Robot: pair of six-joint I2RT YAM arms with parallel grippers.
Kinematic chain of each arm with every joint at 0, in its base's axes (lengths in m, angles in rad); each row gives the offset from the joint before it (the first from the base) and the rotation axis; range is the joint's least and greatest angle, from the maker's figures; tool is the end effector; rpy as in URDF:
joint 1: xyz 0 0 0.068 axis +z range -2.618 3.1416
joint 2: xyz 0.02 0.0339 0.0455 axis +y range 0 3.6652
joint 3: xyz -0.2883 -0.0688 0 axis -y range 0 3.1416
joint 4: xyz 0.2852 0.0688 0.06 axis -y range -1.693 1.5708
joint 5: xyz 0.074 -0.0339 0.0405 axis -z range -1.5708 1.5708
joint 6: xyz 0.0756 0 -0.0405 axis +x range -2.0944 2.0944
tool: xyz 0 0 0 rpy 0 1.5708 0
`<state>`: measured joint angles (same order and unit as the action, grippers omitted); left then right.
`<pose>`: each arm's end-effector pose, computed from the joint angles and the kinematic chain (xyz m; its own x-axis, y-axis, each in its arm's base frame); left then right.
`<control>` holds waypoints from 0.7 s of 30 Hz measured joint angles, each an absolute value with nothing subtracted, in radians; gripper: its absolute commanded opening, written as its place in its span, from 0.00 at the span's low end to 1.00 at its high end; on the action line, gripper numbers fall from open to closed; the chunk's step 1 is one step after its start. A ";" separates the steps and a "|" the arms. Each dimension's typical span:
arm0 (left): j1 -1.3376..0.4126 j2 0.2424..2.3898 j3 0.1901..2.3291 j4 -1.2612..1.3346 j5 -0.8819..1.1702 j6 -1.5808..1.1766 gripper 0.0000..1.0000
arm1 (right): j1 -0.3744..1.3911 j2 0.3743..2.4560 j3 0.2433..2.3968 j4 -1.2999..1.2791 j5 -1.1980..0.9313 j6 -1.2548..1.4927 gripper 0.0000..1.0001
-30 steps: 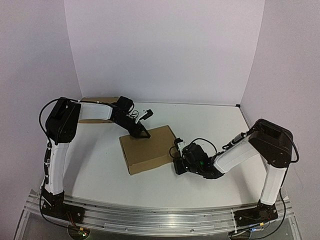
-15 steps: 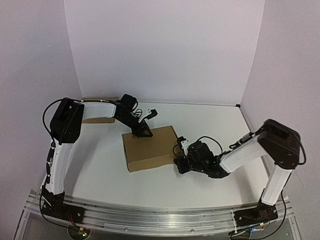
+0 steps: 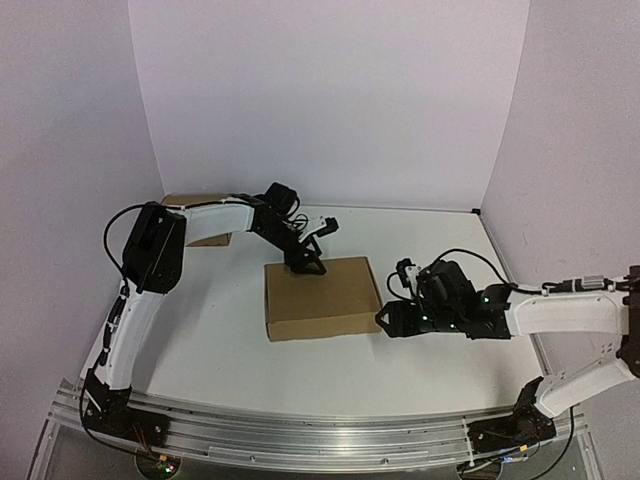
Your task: Fold the paper box
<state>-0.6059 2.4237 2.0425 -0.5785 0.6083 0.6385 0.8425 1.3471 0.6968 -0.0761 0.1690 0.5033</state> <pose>0.4704 -0.3785 0.1413 -0.1014 0.6653 -0.7397 0.9929 0.1137 -0.0339 0.2294 0.2381 0.1711 -0.7017 -0.0725 -0.7087 -0.3579 0.8960 0.2627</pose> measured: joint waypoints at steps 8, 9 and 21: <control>-0.533 2.272 1.913 -0.597 0.699 0.657 1.00 | 0.666 1.332 0.755 -0.146 -0.102 0.030 0.85; -0.504 2.198 1.825 -0.586 0.715 0.675 1.00 | 0.628 1.322 0.743 -0.144 -0.148 -0.056 0.85; -0.581 1.446 0.864 -0.392 0.614 0.500 1.00 | 0.472 1.580 0.711 -0.029 -0.474 -0.558 0.83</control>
